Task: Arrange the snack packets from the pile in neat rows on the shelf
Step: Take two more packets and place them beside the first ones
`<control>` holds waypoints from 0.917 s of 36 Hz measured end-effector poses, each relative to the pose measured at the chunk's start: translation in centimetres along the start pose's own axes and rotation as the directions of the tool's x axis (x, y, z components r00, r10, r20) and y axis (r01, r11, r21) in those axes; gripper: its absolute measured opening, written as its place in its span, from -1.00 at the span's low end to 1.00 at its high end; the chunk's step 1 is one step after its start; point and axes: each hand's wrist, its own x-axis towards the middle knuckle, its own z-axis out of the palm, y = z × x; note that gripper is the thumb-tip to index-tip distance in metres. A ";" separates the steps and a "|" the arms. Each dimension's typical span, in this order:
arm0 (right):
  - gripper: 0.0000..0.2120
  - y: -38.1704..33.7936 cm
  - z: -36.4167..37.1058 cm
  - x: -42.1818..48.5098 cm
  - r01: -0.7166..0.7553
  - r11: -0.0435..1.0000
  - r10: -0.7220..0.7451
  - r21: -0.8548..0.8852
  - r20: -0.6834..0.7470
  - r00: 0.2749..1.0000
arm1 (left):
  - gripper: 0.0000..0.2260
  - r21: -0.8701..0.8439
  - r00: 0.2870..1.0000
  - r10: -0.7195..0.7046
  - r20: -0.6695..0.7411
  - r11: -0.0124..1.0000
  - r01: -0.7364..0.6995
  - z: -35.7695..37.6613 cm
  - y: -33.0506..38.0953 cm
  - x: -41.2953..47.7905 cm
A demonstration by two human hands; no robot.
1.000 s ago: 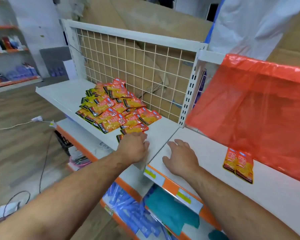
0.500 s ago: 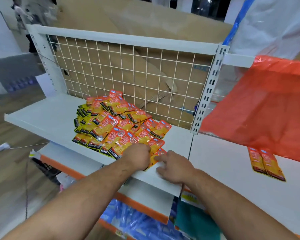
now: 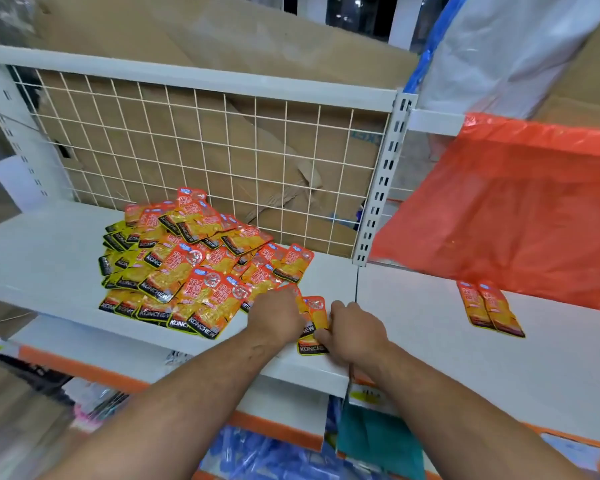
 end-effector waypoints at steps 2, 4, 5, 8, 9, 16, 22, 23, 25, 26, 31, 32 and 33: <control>-0.52 0.0 0.2 0.2 -0.047 0.997 0.047 0.054 -0.005 0.999 | -0.52 -0.014 0.999 -0.042 -0.021 0.999 0.041 0.2 0.2 0.0; -0.55 0.1 0.3 0.6 -0.055 0.995 0.055 0.084 0.001 0.998 | -0.41 -0.043 0.996 -0.092 0.004 0.995 0.092 0.0 0.4 0.1; -0.58 0.1 0.4 0.8 -0.049 0.994 0.048 0.095 0.005 0.999 | -0.38 -0.069 0.993 -0.118 0.029 0.990 0.120 -0.1 0.4 0.2; -0.68 0.0 0.8 1.3 -0.044 0.990 0.043 0.134 0.010 0.999 | -0.34 -0.123 0.981 -0.164 0.103 0.977 0.176 -0.5 0.4 0.5; -0.70 -0.1 0.9 1.4 -0.055 0.987 0.053 0.152 0.016 0.998 | -0.31 -0.133 0.978 -0.167 0.123 0.974 0.183 -0.5 0.3 0.5; -0.89 -0.5 0.7 2.6 -0.187 0.949 0.172 0.254 0.080 0.982 | -0.18 -0.337 0.952 -0.226 0.205 0.897 0.286 -0.3 0.1 0.8; -0.91 1.3 -1.0 2.9 -0.301 0.871 0.308 0.389 0.045 0.950 | -0.77 -0.518 0.946 -0.250 0.204 0.793 0.321 -0.6 -0.2 2.0; -0.93 1.9 -1.3 2.8 -0.317 0.849 0.332 0.423 0.040 0.942 | -0.89 -0.510 0.952 -0.232 0.201 0.805 0.304 -0.7 0.0 2.3; -0.96 3.1 -1.9 2.6 -0.339 0.801 0.381 0.494 0.017 0.924 | -0.78 -0.485 0.960 -0.188 0.209 0.832 0.269 -0.8 0.6 2.6; -0.91 3.7 -2.1 2.4 -0.346 0.771 0.406 0.534 0.005 0.914 | -0.75 -0.489 0.961 -0.173 0.215 0.833 0.259 -0.8 0.9 2.8; -0.71 6.8 -3.1 0.9 -0.341 0.662 0.481 0.668 -0.028 0.877 | -0.78 -0.498 0.970 -0.123 0.208 0.840 0.213 -0.7 3.5 3.1; -0.69 7.4 -3.3 0.6 -0.332 0.642 0.488 0.691 -0.034 0.872 | -0.82 -0.516 0.970 -0.130 0.208 0.827 0.221 -0.6 4.1 3.1; -0.68 8.0 -3.5 0.2 -0.325 0.624 0.493 0.710 -0.036 0.869 | -0.84 -0.530 0.969 -0.136 0.208 0.816 0.229 -0.6 4.9 3.1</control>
